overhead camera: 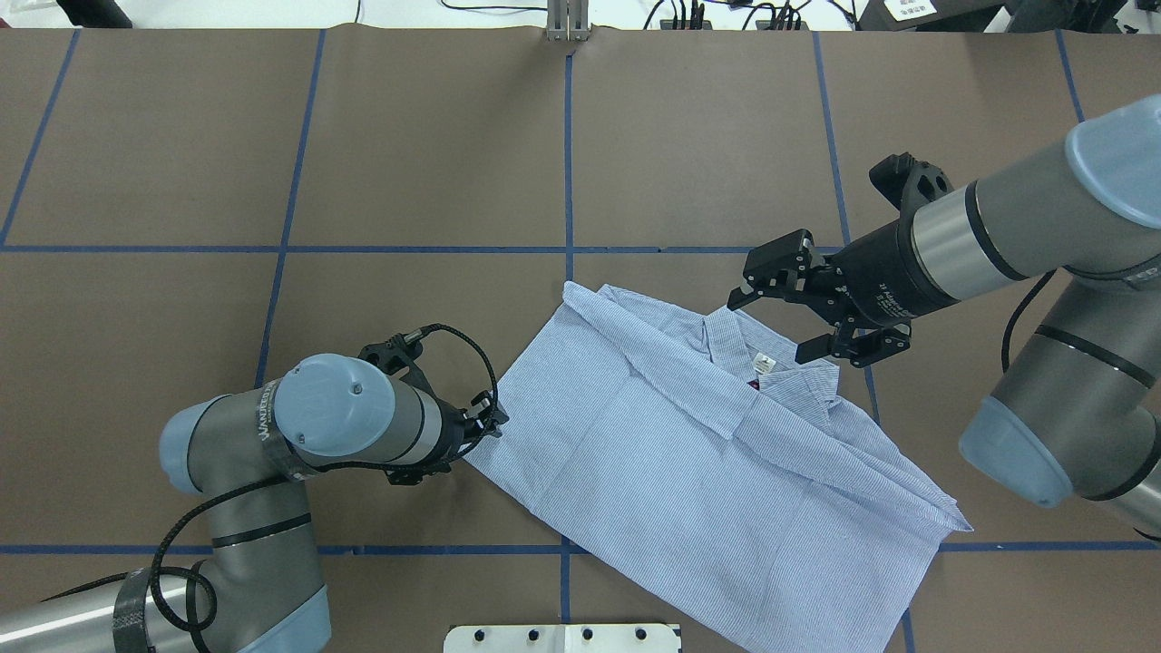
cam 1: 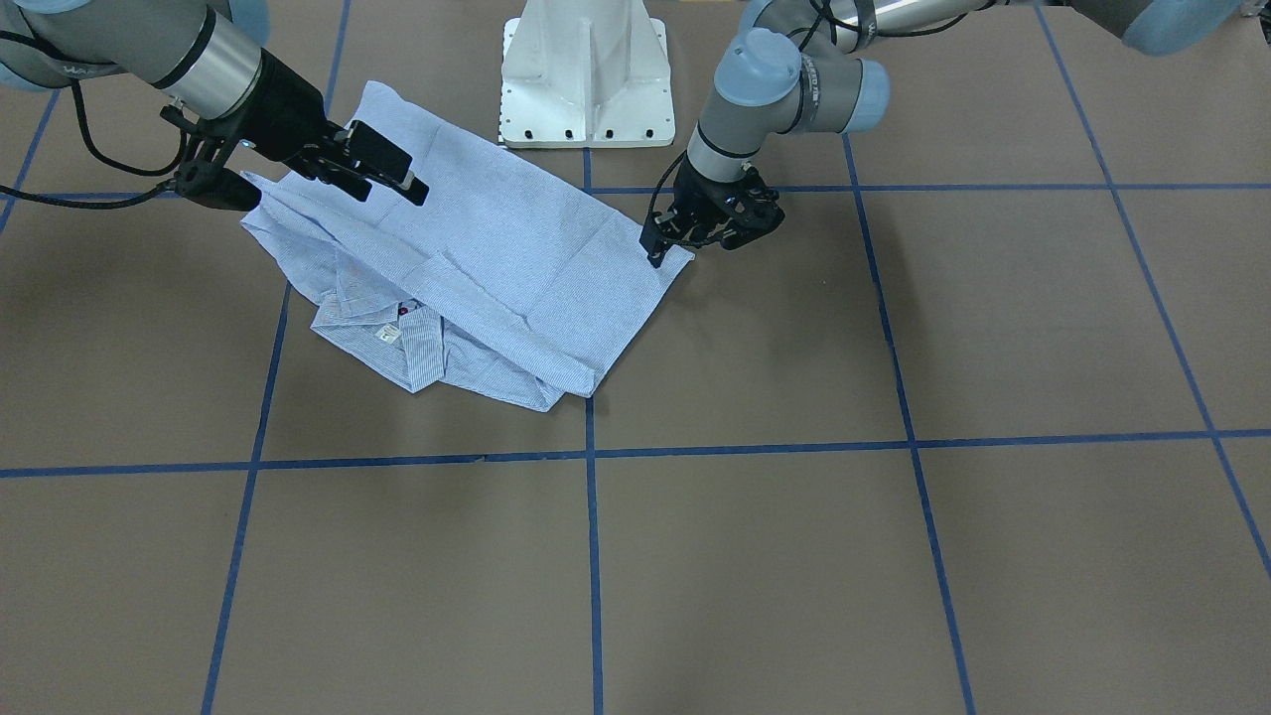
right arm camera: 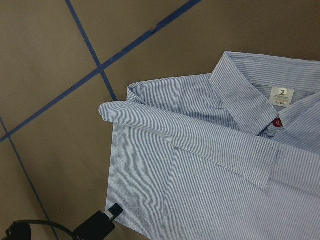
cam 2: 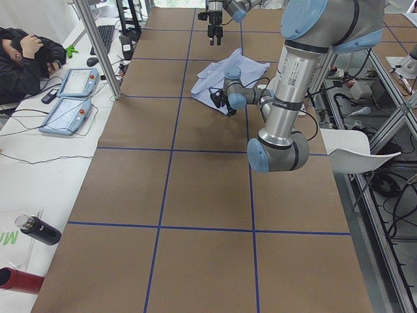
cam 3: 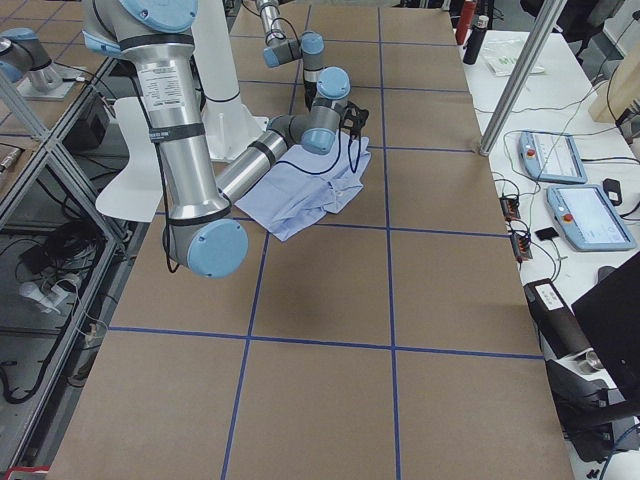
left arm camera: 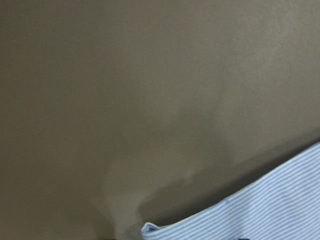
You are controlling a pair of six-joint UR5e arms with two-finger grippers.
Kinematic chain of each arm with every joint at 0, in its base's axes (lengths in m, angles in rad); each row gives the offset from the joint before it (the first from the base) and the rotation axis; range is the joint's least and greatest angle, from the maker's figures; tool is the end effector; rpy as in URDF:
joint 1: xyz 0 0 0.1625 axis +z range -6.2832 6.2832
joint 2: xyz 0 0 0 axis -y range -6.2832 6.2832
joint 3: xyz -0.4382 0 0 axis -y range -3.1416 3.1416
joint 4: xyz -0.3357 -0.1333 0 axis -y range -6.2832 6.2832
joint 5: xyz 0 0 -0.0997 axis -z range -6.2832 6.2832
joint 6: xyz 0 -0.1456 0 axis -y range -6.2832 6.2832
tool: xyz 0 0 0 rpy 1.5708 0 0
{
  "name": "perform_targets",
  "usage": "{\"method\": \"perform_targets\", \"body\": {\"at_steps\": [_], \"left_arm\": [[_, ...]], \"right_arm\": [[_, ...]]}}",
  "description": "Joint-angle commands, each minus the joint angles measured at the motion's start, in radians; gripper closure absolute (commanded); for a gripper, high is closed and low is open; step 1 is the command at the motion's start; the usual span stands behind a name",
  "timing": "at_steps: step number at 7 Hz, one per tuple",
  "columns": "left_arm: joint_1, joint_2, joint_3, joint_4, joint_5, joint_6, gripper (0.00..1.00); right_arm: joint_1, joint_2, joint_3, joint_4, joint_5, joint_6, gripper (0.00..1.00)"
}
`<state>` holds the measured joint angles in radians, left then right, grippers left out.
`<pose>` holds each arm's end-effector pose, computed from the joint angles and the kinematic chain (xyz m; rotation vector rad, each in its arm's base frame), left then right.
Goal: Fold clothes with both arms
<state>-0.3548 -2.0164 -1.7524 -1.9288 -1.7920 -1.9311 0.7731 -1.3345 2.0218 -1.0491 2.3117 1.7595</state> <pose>0.5595 -0.3154 0.3563 -0.2084 0.9936 -0.5448 -0.3319 -0.3727 0.3203 -0.2871 -1.2840 0.3731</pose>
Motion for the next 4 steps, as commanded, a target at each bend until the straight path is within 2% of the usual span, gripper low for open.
{"method": "perform_targets", "body": {"at_steps": [1, 3, 4], "left_arm": [[0.0, -0.007, -0.003, 0.016, -0.001, 0.0, 0.58], [0.0, -0.002, -0.001, 0.016, -0.001, 0.001, 0.58], [0.0, -0.005, -0.006, 0.017, -0.001, 0.0, 0.68]], "right_arm": [[0.002, -0.002, -0.002, 0.0, 0.0, 0.0, 0.0], [0.002, -0.002, -0.005, 0.001, 0.0, 0.0, 0.0], [0.002, -0.002, -0.006, 0.001, 0.0, 0.0, 0.0]]}}
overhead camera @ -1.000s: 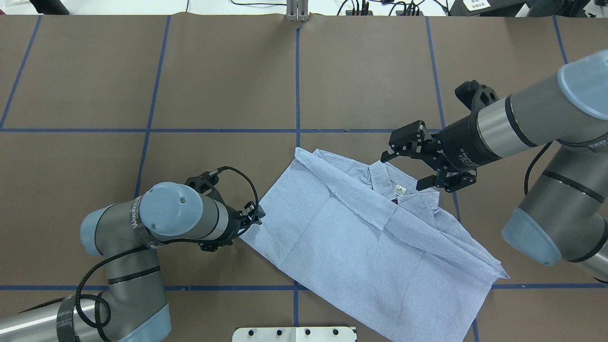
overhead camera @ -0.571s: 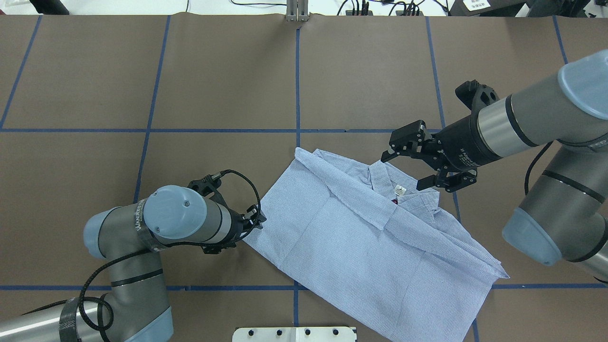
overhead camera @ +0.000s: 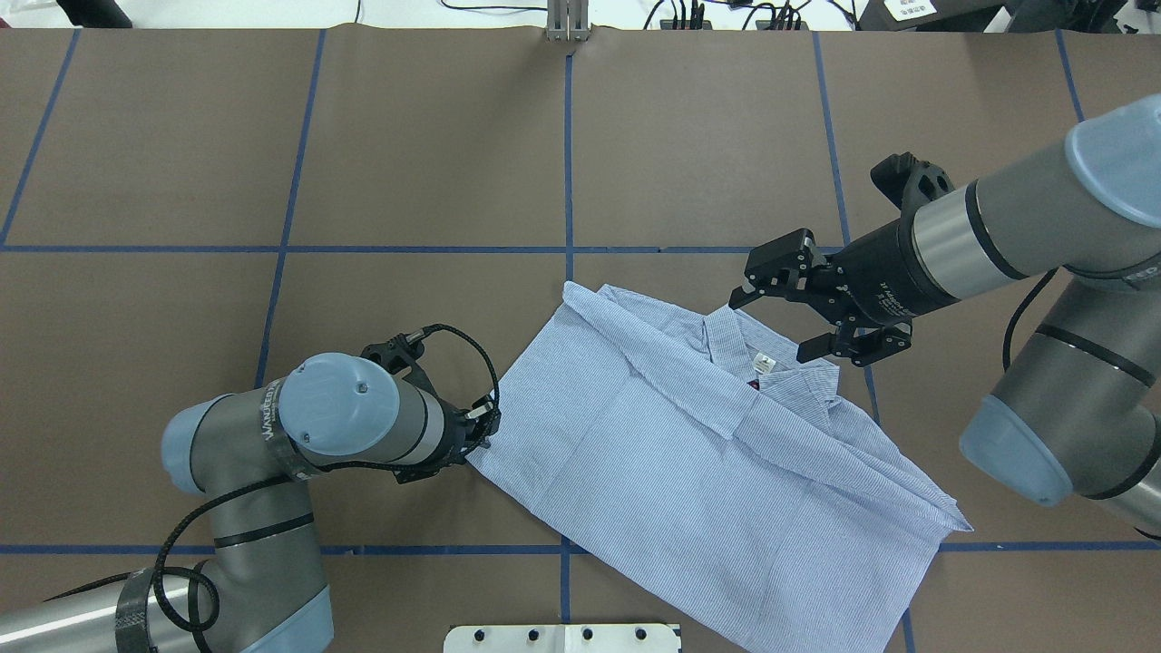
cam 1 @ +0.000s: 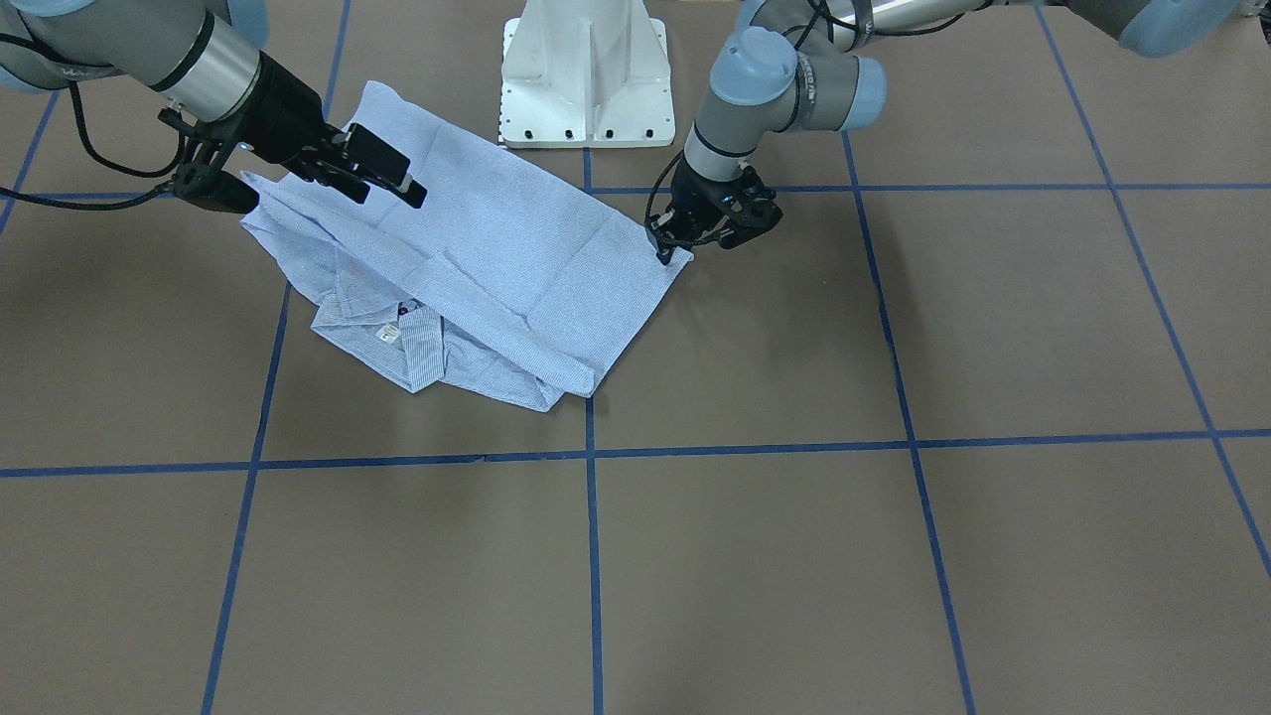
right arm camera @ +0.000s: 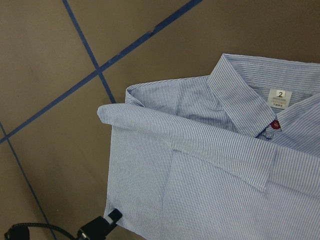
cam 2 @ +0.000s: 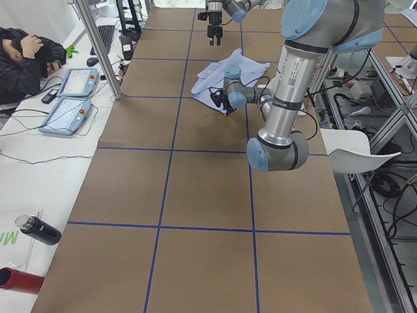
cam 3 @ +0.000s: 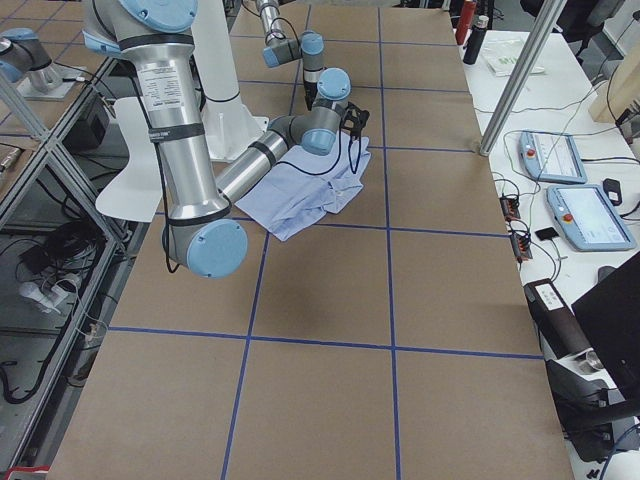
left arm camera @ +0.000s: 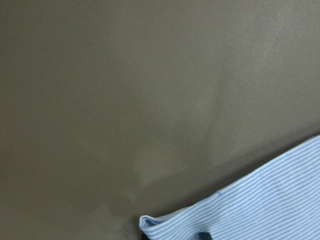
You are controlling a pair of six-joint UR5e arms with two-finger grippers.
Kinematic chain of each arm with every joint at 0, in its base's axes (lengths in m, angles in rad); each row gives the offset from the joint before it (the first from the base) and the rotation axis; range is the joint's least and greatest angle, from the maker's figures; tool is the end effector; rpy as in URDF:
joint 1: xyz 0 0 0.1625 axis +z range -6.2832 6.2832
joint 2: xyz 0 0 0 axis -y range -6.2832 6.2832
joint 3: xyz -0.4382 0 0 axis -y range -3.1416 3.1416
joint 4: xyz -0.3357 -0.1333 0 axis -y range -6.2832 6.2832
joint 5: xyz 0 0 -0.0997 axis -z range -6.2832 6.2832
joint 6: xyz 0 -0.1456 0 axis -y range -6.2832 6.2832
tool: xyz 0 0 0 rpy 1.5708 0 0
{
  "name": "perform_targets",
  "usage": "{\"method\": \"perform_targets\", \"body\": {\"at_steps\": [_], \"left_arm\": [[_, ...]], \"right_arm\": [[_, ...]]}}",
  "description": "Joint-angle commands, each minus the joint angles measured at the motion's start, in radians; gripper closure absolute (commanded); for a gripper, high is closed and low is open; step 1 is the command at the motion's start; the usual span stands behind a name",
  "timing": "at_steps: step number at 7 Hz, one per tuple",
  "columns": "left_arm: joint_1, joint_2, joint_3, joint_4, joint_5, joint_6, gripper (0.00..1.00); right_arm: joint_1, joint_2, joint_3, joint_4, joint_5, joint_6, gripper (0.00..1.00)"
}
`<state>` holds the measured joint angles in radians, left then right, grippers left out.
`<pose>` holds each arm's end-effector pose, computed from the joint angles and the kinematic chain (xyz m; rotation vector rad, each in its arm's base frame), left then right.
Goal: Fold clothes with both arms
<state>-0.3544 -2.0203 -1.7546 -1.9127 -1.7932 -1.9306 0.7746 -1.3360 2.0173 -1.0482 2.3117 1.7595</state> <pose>0.5600 -0.3151 0.3556 -0.2099 0.9835 -0.5457 -0.3320 -0.3739 0.3227 -0.2884 -1.2802 0.3771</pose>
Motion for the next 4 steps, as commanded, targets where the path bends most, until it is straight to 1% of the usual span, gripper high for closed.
{"method": "perform_targets", "body": {"at_steps": [1, 2, 3, 4], "left_arm": [[-0.002, -0.001, -0.009, 0.004, 0.0, -0.019, 1.0], [-0.005, -0.001, -0.012, 0.004, -0.002, -0.069, 1.0], [-0.02, -0.003, -0.013, 0.007, -0.002, -0.07, 1.0], [-0.067, -0.005, -0.014, 0.009, -0.006, -0.067, 1.0]], "right_arm": [[0.0, 0.0, -0.002, -0.001, 0.0, 0.0, 0.0], [0.005, 0.0, 0.0, 0.001, 0.0, 0.0, 0.0], [0.017, 0.0, 0.0, 0.001, 0.0, -0.003, 0.0], [0.034, 0.001, 0.001, 0.001, -0.002, -0.024, 0.0]]}}
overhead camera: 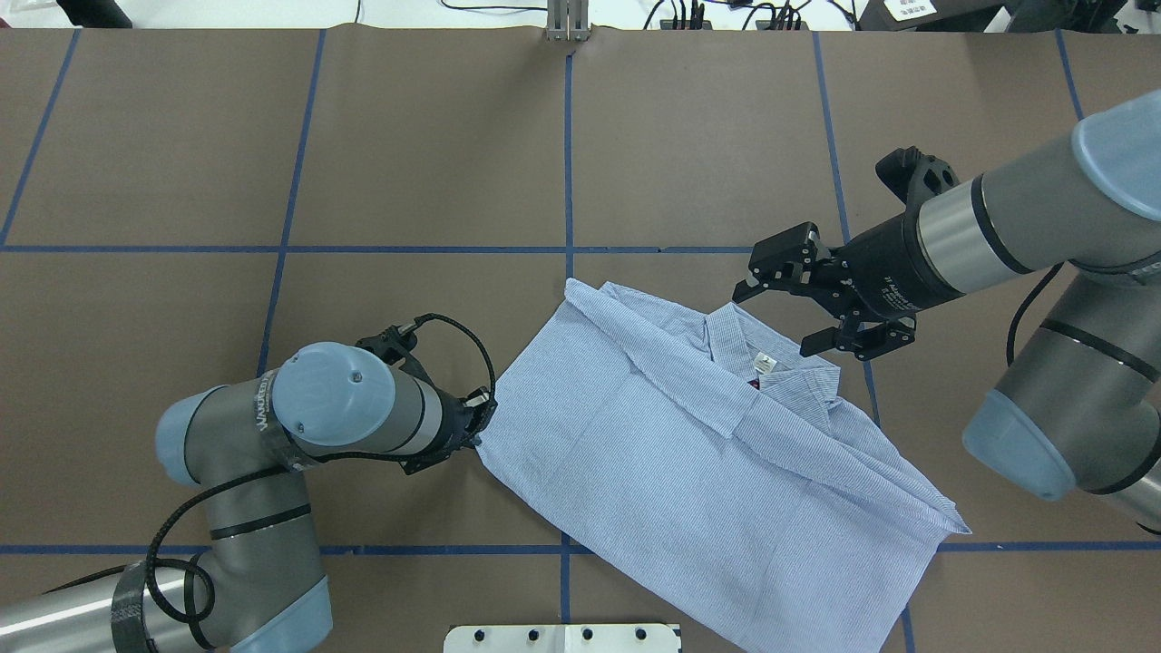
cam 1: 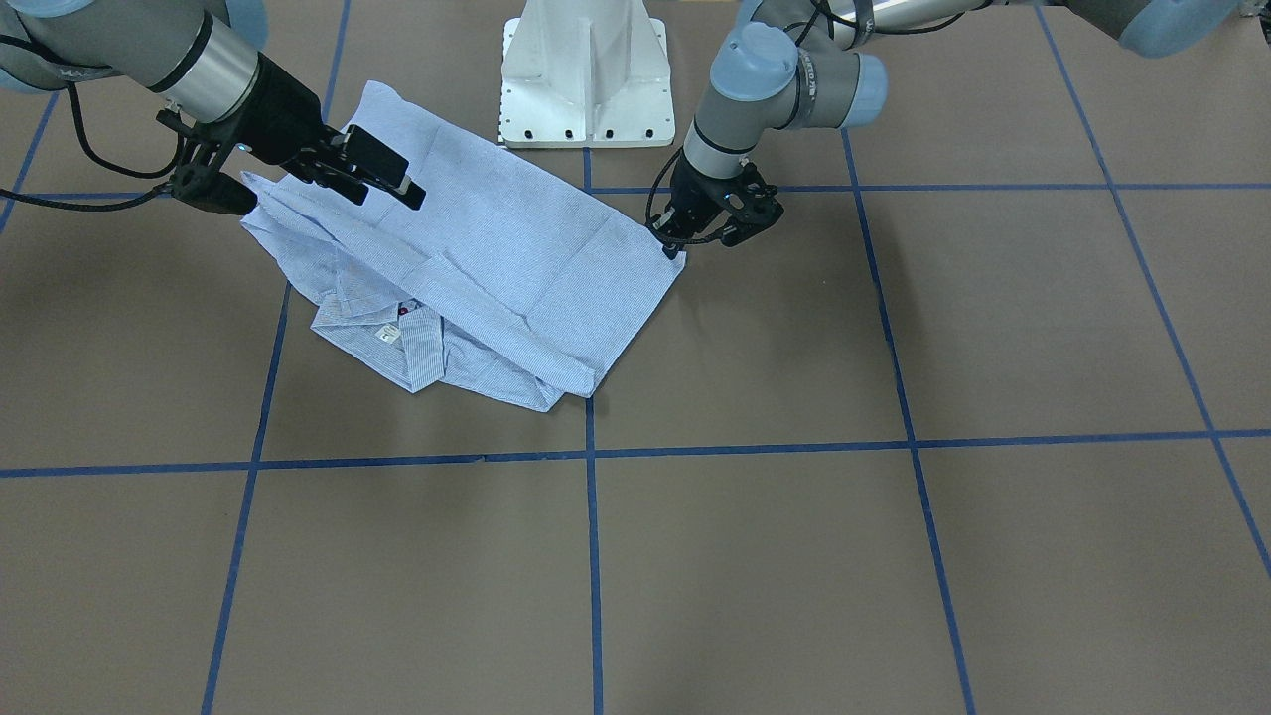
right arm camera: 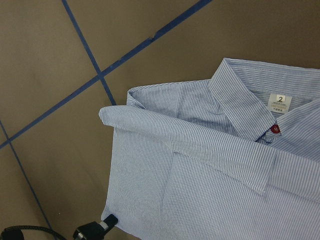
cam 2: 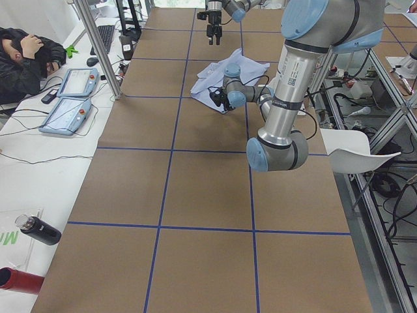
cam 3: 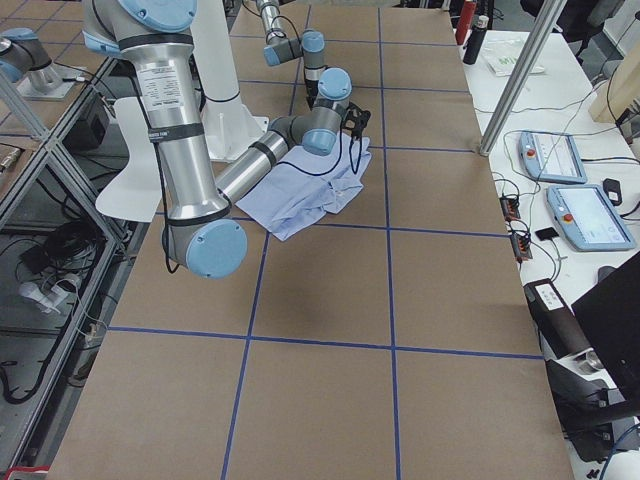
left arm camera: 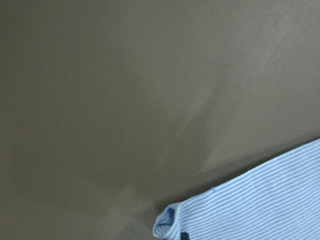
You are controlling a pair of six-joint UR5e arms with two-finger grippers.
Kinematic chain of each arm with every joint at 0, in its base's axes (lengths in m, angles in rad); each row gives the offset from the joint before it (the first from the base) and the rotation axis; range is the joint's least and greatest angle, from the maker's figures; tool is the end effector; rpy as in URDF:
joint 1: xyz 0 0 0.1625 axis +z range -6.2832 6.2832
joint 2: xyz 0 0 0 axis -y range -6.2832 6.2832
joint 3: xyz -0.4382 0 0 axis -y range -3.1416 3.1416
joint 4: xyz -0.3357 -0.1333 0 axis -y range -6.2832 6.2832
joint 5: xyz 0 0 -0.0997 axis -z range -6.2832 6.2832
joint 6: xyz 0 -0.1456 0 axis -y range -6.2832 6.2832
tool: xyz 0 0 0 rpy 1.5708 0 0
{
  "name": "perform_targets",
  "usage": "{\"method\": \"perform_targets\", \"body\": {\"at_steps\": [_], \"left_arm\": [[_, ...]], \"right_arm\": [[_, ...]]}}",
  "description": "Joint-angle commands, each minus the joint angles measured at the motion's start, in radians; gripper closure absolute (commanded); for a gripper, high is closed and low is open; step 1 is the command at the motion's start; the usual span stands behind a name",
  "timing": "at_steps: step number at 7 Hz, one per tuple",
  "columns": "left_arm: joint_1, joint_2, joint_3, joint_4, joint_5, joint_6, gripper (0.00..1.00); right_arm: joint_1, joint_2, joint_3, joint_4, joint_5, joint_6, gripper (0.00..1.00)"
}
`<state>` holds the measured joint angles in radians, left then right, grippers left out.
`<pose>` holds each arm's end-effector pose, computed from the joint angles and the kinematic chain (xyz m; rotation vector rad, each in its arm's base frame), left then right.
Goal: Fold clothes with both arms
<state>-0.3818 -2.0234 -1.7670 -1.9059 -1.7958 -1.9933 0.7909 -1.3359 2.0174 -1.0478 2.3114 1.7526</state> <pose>0.5494 -0.3292 0.3493 -0.2304 0.9925 -0.6245 -0.3258 -0.3793 0.3226 -0.2731 -1.2843 0.3850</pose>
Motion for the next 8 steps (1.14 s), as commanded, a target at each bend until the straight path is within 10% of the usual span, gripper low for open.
{"method": "perform_targets", "body": {"at_steps": [1, 5, 8], "left_arm": [[-0.095, -0.008, 0.003, 0.019, -0.004, 0.007, 1.0], [-0.294, -0.263, 0.261, 0.076, 0.007, 0.24, 1.0], [-0.302, -0.326, 0.54, -0.346, 0.211, 0.268, 1.0]], "right_arm": [[0.034, 0.003, 0.0, 0.0, -0.003, -0.086, 0.0], [0.042, 0.012, -0.003, 0.0, -0.104, -0.169, 0.0], [0.04, 0.018, 0.0, 0.002, -0.136, -0.17, 0.0]]}}
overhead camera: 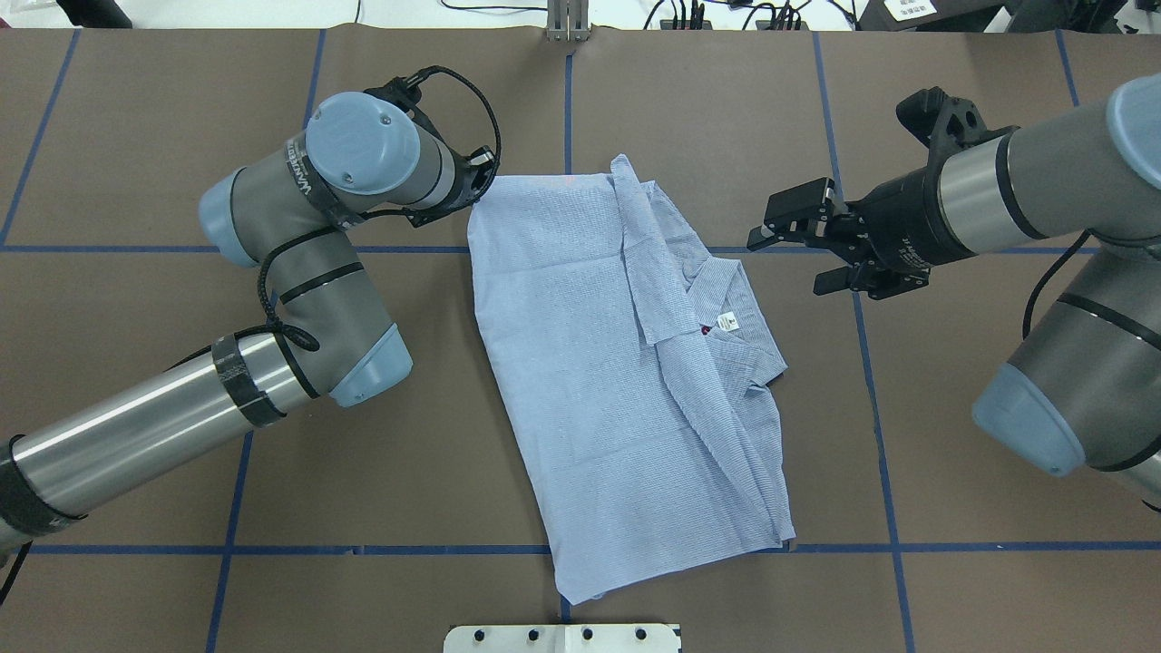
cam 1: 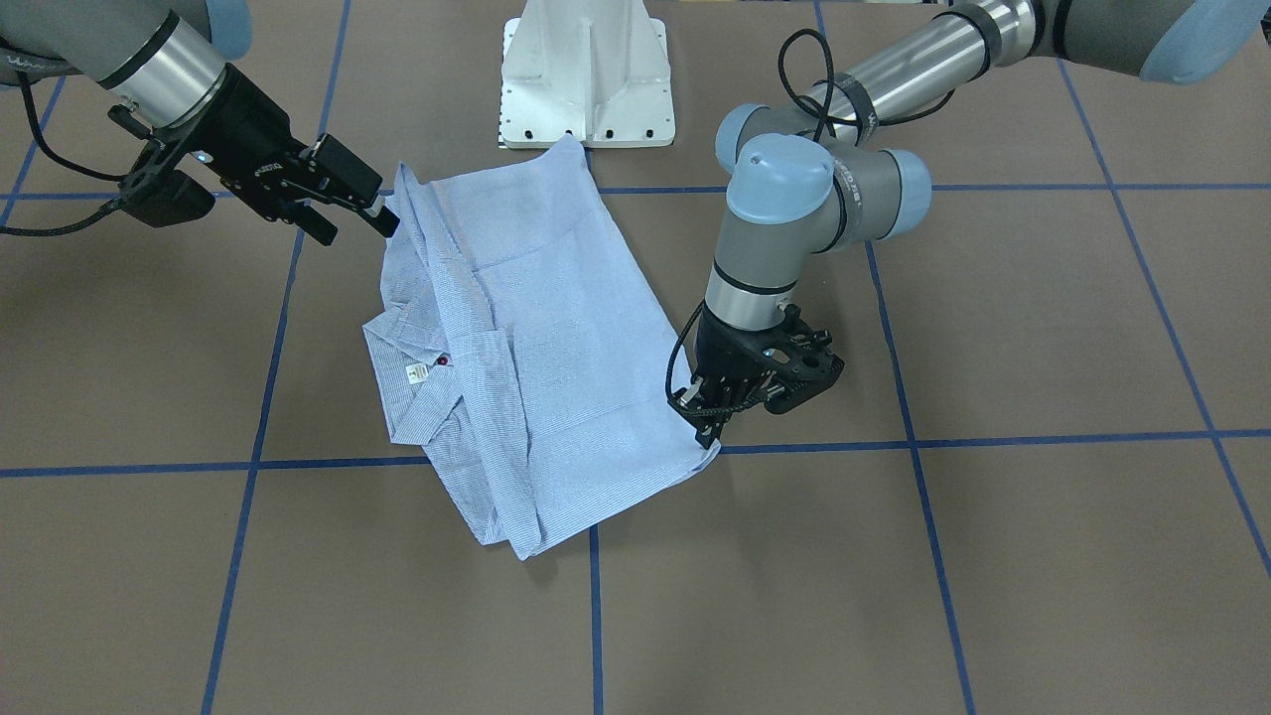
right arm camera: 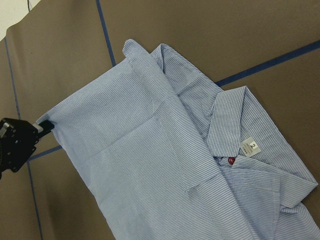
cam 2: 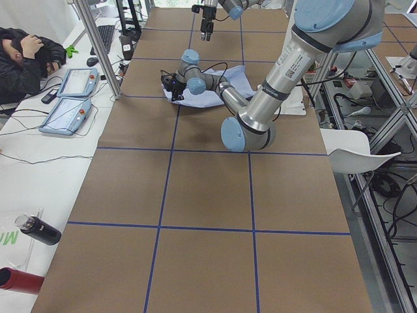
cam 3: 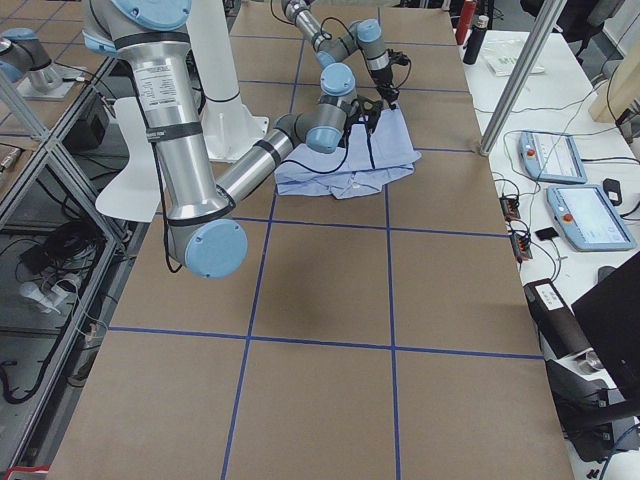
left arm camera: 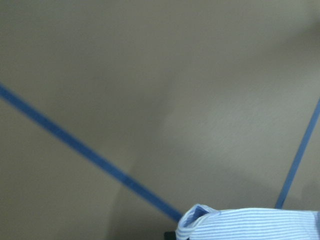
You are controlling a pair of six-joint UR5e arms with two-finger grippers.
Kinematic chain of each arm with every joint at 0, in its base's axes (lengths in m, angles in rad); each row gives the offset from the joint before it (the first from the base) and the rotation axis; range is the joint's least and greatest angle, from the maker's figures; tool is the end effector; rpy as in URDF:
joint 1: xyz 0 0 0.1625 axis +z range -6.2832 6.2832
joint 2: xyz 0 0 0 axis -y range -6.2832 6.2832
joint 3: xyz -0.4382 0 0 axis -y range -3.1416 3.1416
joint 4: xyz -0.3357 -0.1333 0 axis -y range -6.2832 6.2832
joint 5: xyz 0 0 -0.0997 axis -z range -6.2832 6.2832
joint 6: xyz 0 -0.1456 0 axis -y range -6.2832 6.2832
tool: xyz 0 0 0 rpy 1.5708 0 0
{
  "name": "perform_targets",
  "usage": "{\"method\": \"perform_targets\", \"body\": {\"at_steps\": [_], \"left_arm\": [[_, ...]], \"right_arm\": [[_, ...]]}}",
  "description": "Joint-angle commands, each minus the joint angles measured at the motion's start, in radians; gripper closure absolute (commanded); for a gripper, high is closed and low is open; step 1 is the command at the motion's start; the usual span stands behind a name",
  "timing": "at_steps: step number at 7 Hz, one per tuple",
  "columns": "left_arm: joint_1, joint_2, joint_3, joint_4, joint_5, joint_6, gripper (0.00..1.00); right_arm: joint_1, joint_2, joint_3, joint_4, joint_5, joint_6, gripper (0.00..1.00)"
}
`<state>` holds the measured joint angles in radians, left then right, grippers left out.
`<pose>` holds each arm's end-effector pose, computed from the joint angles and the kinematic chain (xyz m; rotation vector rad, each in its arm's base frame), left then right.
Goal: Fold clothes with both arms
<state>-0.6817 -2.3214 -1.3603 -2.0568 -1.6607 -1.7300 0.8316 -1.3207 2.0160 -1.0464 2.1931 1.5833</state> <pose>0.5163 -0.5738 0.3002 0.1903 1.0364 -0.7179 -0.3089 -0.4107 0.3191 -0.0283 -1.2949 0.3446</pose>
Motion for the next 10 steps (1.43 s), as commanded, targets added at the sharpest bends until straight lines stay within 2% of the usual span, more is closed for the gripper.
{"method": "perform_targets", "body": {"at_steps": [1, 5, 7, 9, 10], "left_arm": [[-0.002, -0.062, 0.238, -0.318, 0.106, 0.003, 1.0], [-0.001, -0.078, 0.28, -0.393, 0.16, 0.003, 1.0], [-0.002, -0.079, 0.282, -0.414, 0.16, 0.001, 0.78], [-0.004, -0.093, 0.283, -0.414, 0.16, 0.001, 0.81], [-0.009, -0.095, 0.283, -0.414, 0.16, 0.003, 0.73]], "right_arm": [[-0.002, 0.005, 0.003, 0.0, -0.032, 0.0, 0.0], [-0.014, 0.012, -0.002, 0.0, -0.053, -0.02, 0.0], [-0.029, 0.014, -0.008, 0.0, -0.079, -0.02, 0.0], [-0.037, 0.018, -0.008, -0.001, -0.091, -0.02, 0.0], [-0.042, 0.02, -0.008, -0.001, -0.096, -0.022, 0.0]]}}
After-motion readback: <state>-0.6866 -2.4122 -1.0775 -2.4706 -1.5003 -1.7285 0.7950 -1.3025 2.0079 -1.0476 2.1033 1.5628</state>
